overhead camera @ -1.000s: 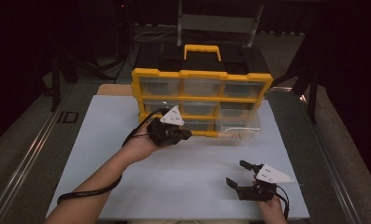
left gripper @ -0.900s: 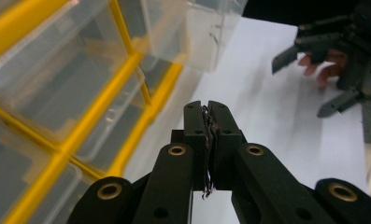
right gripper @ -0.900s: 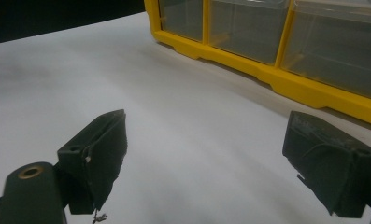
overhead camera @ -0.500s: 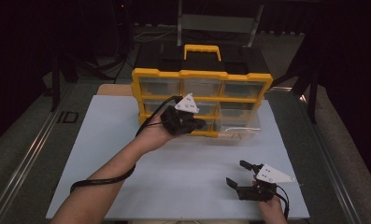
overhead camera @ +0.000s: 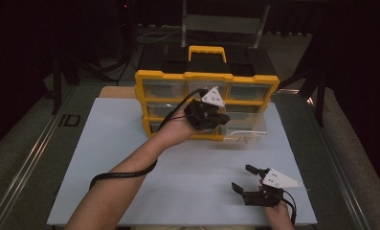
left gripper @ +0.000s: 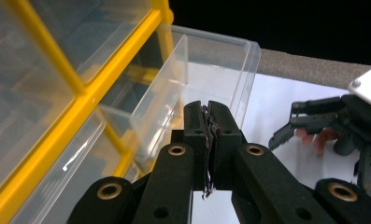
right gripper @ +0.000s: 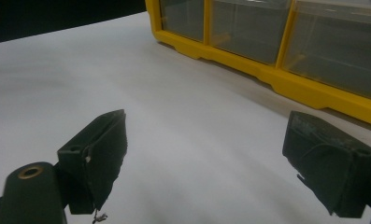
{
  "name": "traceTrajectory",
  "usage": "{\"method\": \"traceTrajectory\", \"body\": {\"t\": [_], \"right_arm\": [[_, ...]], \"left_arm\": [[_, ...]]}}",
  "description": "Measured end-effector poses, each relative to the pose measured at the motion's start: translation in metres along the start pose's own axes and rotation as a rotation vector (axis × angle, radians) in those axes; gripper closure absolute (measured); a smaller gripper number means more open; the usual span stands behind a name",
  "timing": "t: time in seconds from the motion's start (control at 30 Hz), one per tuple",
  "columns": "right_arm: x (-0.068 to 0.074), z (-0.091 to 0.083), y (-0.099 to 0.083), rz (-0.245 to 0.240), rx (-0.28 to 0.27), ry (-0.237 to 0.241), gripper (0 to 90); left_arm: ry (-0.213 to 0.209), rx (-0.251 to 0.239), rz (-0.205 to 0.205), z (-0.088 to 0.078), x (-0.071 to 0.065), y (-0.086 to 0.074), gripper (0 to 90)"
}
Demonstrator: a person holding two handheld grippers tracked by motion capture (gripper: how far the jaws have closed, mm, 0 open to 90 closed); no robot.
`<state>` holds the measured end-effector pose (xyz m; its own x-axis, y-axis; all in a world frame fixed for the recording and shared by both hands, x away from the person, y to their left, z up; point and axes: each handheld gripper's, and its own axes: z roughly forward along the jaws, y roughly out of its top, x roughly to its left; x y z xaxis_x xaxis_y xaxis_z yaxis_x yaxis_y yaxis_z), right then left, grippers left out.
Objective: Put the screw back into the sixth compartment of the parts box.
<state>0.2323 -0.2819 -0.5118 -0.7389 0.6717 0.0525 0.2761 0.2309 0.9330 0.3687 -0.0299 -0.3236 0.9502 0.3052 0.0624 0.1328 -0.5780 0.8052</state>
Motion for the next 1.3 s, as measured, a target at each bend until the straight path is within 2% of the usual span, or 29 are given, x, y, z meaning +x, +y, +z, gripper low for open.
{"method": "traceTrajectory", "body": {"t": [0.27,0.37,0.77,0.83,0.87,1.0,1.2,1.3], "right_arm": [[0.0,-0.001,0.0,0.0,0.0,0.001,13.9],[-0.001,-0.002,0.0,0.001,-0.002,-0.001,13.9],[0.0,-0.002,0.0,0.006,-0.003,0.0,13.9],[0.0,-0.002,0.0,0.006,-0.001,0.002,13.9],[0.0,-0.002,0.001,0.006,-0.002,0.002,13.9],[0.0,-0.002,0.0,0.006,-0.002,0.001,13.9],[-0.001,-0.002,0.0,0.004,0.002,0.0,13.9],[-0.001,-0.002,0.0,0.005,0.002,-0.001,13.9]], "left_arm": [[-0.007,0.01,0.009,0.02,-0.001,0.019,88.4],[-0.004,0.031,0.016,0.027,-0.001,0.022,88.4],[0.012,0.097,-0.024,0.055,0.002,0.023,88.2],[-0.001,0.099,-0.044,0.057,0.003,0.022,88.2],[0.008,0.112,-0.038,0.059,0.003,0.022,88.2],[-0.004,0.122,-0.063,0.065,0.004,0.02,87.5],[-0.011,0.12,-0.074,0.064,0.004,0.021,73.0],[-0.013,0.095,-0.086,0.057,0.003,0.022,67.7]]}}
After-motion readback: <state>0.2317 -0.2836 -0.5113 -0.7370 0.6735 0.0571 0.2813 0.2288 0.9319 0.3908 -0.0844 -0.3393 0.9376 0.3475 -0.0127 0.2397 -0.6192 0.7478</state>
